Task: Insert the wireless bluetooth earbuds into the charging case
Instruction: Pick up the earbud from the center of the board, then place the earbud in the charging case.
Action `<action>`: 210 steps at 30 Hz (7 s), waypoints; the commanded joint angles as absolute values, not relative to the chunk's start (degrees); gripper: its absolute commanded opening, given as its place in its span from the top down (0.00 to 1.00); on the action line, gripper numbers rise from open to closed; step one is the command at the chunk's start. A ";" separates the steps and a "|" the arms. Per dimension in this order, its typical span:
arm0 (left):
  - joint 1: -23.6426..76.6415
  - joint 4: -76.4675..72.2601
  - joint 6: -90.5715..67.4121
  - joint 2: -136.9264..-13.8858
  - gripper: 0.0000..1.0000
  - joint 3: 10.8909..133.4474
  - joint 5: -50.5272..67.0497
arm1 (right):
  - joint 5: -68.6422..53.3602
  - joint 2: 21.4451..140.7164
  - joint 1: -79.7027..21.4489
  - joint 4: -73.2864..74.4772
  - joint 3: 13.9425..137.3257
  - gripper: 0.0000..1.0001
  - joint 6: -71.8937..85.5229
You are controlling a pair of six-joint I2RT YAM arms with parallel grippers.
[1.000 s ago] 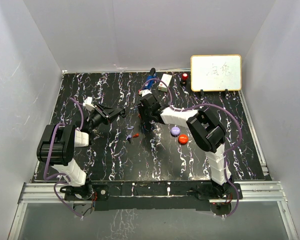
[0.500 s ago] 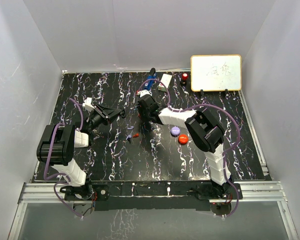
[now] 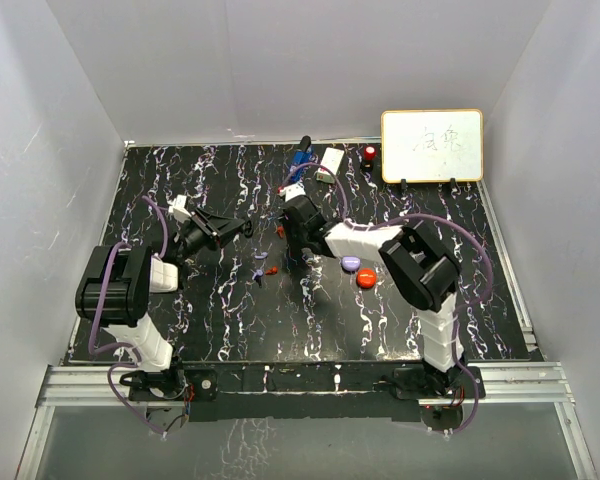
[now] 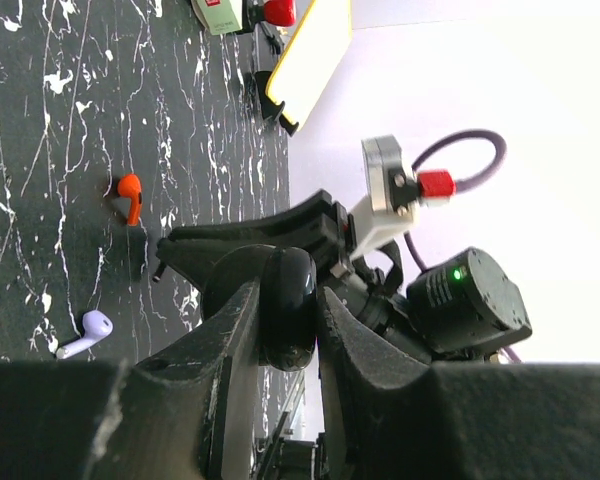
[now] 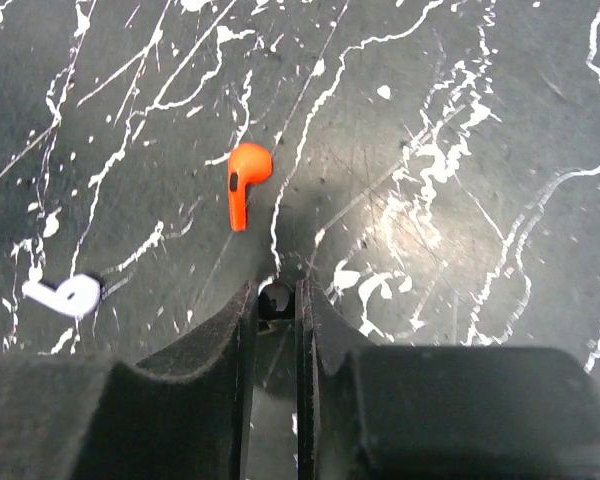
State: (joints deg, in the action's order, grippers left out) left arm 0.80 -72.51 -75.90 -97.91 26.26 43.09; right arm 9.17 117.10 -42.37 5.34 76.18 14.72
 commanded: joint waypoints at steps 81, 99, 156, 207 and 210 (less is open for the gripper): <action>11.42 -46.18 -76.33 -105.47 1.00 51.16 55.90 | -16.96 108.25 -40.50 -79.55 42.36 1.00 -47.37; 11.40 -46.93 -77.08 -105.31 1.00 51.08 55.90 | -16.96 109.25 -40.33 -78.79 42.02 1.00 -48.40; 11.35 -50.54 -80.92 -108.28 1.00 54.05 55.55 | -15.67 108.47 -40.41 -76.98 40.17 0.76 -48.97; 11.51 -50.99 -75.27 -107.44 1.00 51.90 53.61 | -0.70 91.14 -40.34 -22.26 61.04 0.61 -5.47; 11.50 -52.27 -74.82 -107.00 1.00 51.77 53.98 | -3.74 92.53 -40.31 -16.78 64.62 0.56 -1.82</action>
